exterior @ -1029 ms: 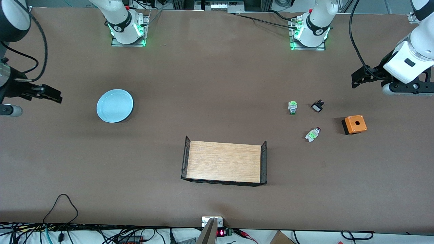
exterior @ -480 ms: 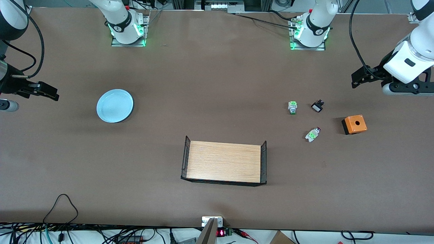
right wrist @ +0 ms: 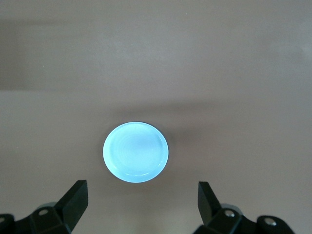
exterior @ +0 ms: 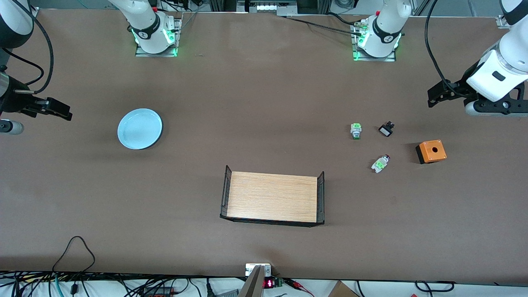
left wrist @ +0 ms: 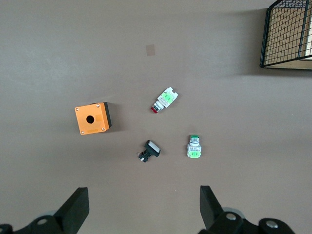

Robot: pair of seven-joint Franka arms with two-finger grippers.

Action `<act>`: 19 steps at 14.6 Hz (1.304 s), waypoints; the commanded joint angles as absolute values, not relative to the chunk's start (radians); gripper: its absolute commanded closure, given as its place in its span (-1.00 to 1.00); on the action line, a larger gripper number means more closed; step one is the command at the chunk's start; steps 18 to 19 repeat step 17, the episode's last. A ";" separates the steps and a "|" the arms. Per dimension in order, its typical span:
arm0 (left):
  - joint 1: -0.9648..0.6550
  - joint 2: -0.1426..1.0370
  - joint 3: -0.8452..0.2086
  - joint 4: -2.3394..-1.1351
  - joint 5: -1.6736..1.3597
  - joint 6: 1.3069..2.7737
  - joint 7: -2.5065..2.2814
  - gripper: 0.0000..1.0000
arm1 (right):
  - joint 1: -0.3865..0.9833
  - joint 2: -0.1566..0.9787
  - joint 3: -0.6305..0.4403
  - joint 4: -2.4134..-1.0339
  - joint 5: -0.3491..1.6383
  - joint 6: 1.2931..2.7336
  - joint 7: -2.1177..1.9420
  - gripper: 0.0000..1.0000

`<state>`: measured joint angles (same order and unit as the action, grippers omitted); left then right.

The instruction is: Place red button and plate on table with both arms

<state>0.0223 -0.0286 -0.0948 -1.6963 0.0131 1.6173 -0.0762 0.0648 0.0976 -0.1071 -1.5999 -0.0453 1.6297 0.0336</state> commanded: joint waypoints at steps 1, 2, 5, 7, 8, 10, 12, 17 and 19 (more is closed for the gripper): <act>0.025 -0.014 -0.094 -1.664 0.017 1.594 -0.055 -1.00 | 0.060 0.074 -0.103 -1.611 -0.051 1.599 0.008 -1.00; 0.026 -0.014 -0.094 -1.664 0.017 1.594 -0.055 -1.00 | 0.064 0.072 -0.097 -1.605 -0.052 1.583 -0.006 -1.00; 0.026 -0.014 -0.094 -1.664 0.017 1.594 -0.054 -1.00 | 0.060 0.074 -0.106 -1.583 -0.035 1.559 -0.005 -1.00; 0.025 -0.014 -0.094 -1.664 0.017 1.594 -0.054 -1.00 | 0.060 0.074 -0.104 -1.565 -0.029 1.555 -0.005 -1.00; 0.025 -0.014 -0.094 -1.664 0.017 1.594 -0.054 -1.00 | 0.058 0.074 -0.104 -1.565 -0.029 1.555 -0.005 -1.00; 0.026 -0.014 -0.094 -1.664 0.017 1.594 -0.052 -1.00 | 0.058 0.075 -0.104 -1.565 -0.029 1.555 -0.008 -1.00; 0.026 -0.012 -0.094 -1.664 0.017 1.594 -0.054 -1.00 | 0.057 0.074 -0.107 -1.565 -0.029 1.542 -0.014 -1.00; 0.025 -0.012 -0.094 -1.664 0.017 1.594 -0.054 -1.00 | 0.057 0.072 -0.109 -1.563 -0.029 1.522 -0.049 -1.00; 0.025 -0.012 -0.094 -1.664 0.017 1.594 -0.054 -1.00 | 0.057 0.072 -0.109 -1.563 -0.029 1.522 -0.049 -1.00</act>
